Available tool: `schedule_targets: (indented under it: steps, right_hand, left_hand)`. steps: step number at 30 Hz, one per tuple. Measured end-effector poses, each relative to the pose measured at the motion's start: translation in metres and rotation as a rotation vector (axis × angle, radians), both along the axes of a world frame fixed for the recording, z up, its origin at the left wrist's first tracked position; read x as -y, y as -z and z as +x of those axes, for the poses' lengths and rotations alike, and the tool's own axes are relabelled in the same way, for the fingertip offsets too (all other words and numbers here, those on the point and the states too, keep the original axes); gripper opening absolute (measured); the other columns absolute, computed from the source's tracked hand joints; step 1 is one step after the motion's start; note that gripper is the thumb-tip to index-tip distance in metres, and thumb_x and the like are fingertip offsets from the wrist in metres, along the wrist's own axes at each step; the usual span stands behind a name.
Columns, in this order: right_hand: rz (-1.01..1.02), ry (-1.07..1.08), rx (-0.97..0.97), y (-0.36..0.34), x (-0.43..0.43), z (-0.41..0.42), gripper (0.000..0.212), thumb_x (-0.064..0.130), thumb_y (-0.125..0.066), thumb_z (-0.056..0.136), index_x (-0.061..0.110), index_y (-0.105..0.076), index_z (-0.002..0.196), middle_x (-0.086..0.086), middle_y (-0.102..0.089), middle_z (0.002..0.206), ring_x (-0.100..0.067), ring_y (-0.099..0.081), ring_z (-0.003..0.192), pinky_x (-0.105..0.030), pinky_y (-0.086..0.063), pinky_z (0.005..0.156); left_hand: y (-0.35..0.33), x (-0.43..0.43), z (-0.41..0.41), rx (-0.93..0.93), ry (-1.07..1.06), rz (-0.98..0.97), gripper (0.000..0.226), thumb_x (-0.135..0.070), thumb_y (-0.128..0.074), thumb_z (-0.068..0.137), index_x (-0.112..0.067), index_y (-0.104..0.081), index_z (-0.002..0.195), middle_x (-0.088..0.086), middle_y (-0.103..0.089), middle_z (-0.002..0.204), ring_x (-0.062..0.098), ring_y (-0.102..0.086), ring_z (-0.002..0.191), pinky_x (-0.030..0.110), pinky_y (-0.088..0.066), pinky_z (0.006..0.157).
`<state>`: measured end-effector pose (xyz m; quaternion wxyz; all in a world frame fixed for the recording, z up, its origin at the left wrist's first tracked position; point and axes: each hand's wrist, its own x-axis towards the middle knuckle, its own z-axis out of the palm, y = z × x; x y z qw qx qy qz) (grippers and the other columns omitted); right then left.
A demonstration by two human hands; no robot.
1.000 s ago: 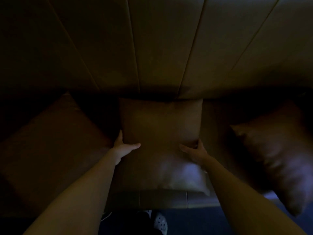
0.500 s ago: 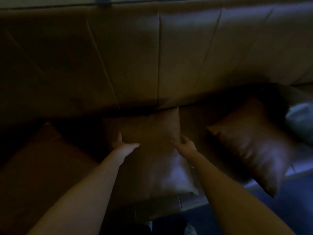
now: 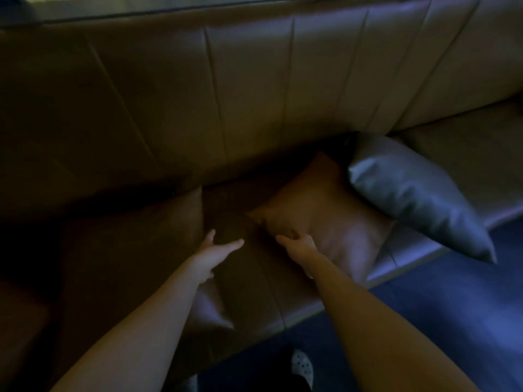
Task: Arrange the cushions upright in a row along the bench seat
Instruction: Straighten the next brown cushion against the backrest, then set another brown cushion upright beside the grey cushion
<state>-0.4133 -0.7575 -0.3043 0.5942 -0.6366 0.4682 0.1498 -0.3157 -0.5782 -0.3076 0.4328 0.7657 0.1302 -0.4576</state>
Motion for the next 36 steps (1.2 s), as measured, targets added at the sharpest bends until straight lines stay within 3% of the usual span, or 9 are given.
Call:
schedule_targets:
  steps: [4, 7, 13, 16, 18, 20, 25, 29, 36]
  right_hand:
    - [-0.09, 0.095, -0.008, 0.007, 0.069, -0.046, 0.06, 0.033, -0.061, 0.091, 0.011, -0.041, 0.143, -0.012, -0.051, 0.141, -0.032, -0.053, 0.124, -0.035, -0.045, 0.096]
    - [-0.082, 0.207, -0.04, 0.016, 0.12, -0.074, 0.069, 0.032, -0.064, 0.091, 0.015, -0.033, 0.15, -0.012, -0.043, 0.148, -0.033, -0.047, 0.131, -0.039, -0.044, 0.098]
    - [-0.049, 0.283, -0.119, 0.049, 0.179, -0.108, 0.076, 0.031, -0.07, 0.086, 0.011, -0.032, 0.148, -0.012, -0.052, 0.125, -0.031, -0.055, 0.108, -0.042, -0.046, 0.087]
    - [0.035, 0.334, -0.163, 0.075, 0.191, -0.109, 0.12, 0.054, -0.081, 0.065, 0.019, -0.012, 0.156, -0.019, -0.033, 0.154, -0.043, -0.038, 0.137, -0.062, -0.038, 0.101]
    - [0.108, 0.369, -0.133, 0.099, 0.199, -0.108, 0.147, 0.068, -0.084, 0.04, 0.024, -0.007, 0.157, -0.018, -0.025, 0.159, -0.047, -0.031, 0.14, -0.069, -0.036, 0.098]
    - [0.175, 0.413, -0.102, 0.113, 0.204, -0.106, 0.158, 0.067, -0.085, 0.024, 0.027, -0.007, 0.156, -0.019, -0.026, 0.158, -0.049, -0.033, 0.138, -0.071, -0.038, 0.095]
    - [0.23, 0.537, 0.01, 0.117, 0.199, -0.098, 0.115, 0.034, -0.088, 0.063, 0.035, -0.014, 0.151, -0.014, -0.035, 0.152, -0.046, -0.038, 0.135, -0.075, -0.038, 0.093]
    - [0.169, 0.61, 0.081, 0.126, 0.194, -0.098, 0.1, 0.023, -0.087, 0.066, 0.029, -0.028, 0.147, -0.009, -0.046, 0.141, -0.039, -0.046, 0.129, -0.064, -0.043, 0.098]
    - [0.107, 0.656, 0.177, 0.104, 0.171, -0.085, 0.095, 0.02, -0.086, 0.067, 0.026, -0.035, 0.146, -0.011, -0.05, 0.141, -0.039, -0.048, 0.128, -0.062, -0.04, 0.104]
  left_hand:
    - [0.008, 0.071, -0.049, -0.022, 0.01, 0.013, 0.1, -0.043, -0.074, 0.08, -0.032, -0.012, 0.157, 0.009, -0.013, 0.163, 0.037, -0.022, 0.146, 0.055, -0.036, 0.11]
    - [0.016, 0.119, -0.076, -0.065, -0.001, -0.002, 0.103, -0.043, -0.076, 0.079, -0.031, -0.009, 0.157, 0.009, -0.015, 0.162, 0.035, -0.024, 0.146, 0.054, -0.039, 0.108]
    - [0.053, 0.175, -0.097, -0.202, -0.16, -0.074, 0.123, -0.047, -0.083, 0.066, -0.029, -0.001, 0.157, 0.013, -0.021, 0.16, 0.04, -0.033, 0.141, 0.063, -0.042, 0.101]
    - [0.07, 0.19, -0.095, -0.234, -0.252, -0.106, 0.121, -0.042, -0.085, 0.065, -0.032, -0.005, 0.155, 0.016, -0.026, 0.157, 0.042, -0.035, 0.138, 0.064, -0.044, 0.098]
    - [0.079, 0.196, -0.09, -0.246, -0.285, -0.104, 0.119, -0.04, -0.085, 0.063, -0.031, -0.009, 0.155, 0.016, -0.027, 0.156, 0.043, -0.033, 0.139, 0.063, -0.046, 0.097]
    - [0.086, 0.199, -0.084, -0.258, -0.327, -0.113, 0.123, -0.038, -0.087, 0.057, -0.032, -0.011, 0.154, 0.015, -0.026, 0.157, 0.044, -0.03, 0.141, 0.065, -0.044, 0.097]
    - [0.105, 0.2, -0.074, -0.262, -0.438, -0.16, 0.135, -0.028, -0.092, 0.051, -0.043, -0.003, 0.152, 0.013, -0.024, 0.158, 0.048, -0.024, 0.142, 0.076, -0.038, 0.092]
    - [0.108, 0.199, -0.079, -0.144, -0.504, -0.119, 0.136, -0.017, -0.09, 0.061, -0.044, 0.006, 0.153, 0.011, -0.021, 0.159, 0.047, -0.024, 0.142, 0.076, -0.04, 0.089]
    - [0.08, 0.189, -0.076, -0.047, -0.474, -0.136, 0.123, -0.014, -0.083, 0.073, -0.04, 0.004, 0.155, 0.008, -0.02, 0.161, 0.045, -0.027, 0.142, 0.071, -0.043, 0.093]
